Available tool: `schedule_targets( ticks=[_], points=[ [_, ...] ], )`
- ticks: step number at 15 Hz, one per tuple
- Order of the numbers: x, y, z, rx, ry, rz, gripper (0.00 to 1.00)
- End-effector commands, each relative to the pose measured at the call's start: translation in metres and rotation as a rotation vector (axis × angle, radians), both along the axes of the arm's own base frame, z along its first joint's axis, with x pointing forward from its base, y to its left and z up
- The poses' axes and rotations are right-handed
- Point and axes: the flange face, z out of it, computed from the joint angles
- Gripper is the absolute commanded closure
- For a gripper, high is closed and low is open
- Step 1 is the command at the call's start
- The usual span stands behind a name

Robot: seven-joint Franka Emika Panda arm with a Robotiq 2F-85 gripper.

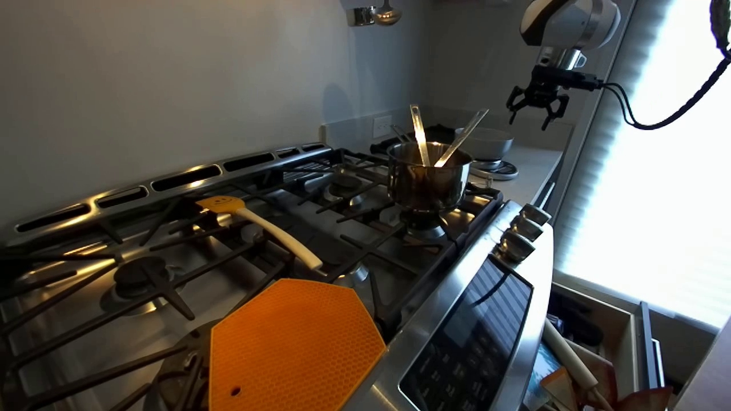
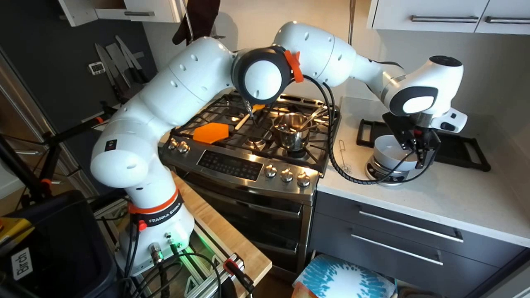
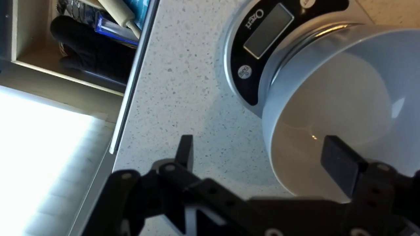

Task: Pick up the gray bowl from the scale and put it on the kitchen counter

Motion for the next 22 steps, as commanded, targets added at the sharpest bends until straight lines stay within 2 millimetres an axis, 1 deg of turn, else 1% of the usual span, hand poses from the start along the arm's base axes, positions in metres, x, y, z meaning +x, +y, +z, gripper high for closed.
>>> schedule_targets(
  ticks=[1, 3, 4, 5, 7, 9, 10, 11, 12, 16, 17, 19, 20, 22],
  points=[
    [0.014, -0.006, -0.021, 0.030, 0.001, -0.020, 0.00],
    [0.020, -0.004, -0.031, 0.028, -0.007, -0.015, 0.00],
    [0.023, -0.002, -0.035, 0.029, -0.007, -0.014, 0.03],
    [0.026, -0.001, -0.039, 0.035, -0.012, -0.012, 0.21],
    [0.031, 0.002, -0.044, 0.037, -0.029, 0.000, 0.28],
    [0.036, 0.004, -0.048, 0.039, -0.039, 0.007, 0.43],
    [0.037, 0.004, -0.050, 0.043, -0.038, 0.008, 0.53],
    [0.038, 0.005, -0.050, 0.041, -0.038, 0.009, 0.60],
    [0.039, 0.005, -0.049, 0.044, -0.040, 0.009, 0.69],
    [0.033, -0.001, -0.045, 0.079, -0.022, -0.006, 0.98],
    [0.031, -0.003, -0.044, 0.096, -0.016, -0.010, 1.00],
    [0.027, -0.004, -0.035, 0.125, -0.010, -0.020, 1.00],
    [0.025, -0.006, -0.026, 0.142, -0.020, -0.020, 0.98],
    [0.025, -0.009, -0.004, 0.152, -0.054, -0.022, 0.98]
  ],
)
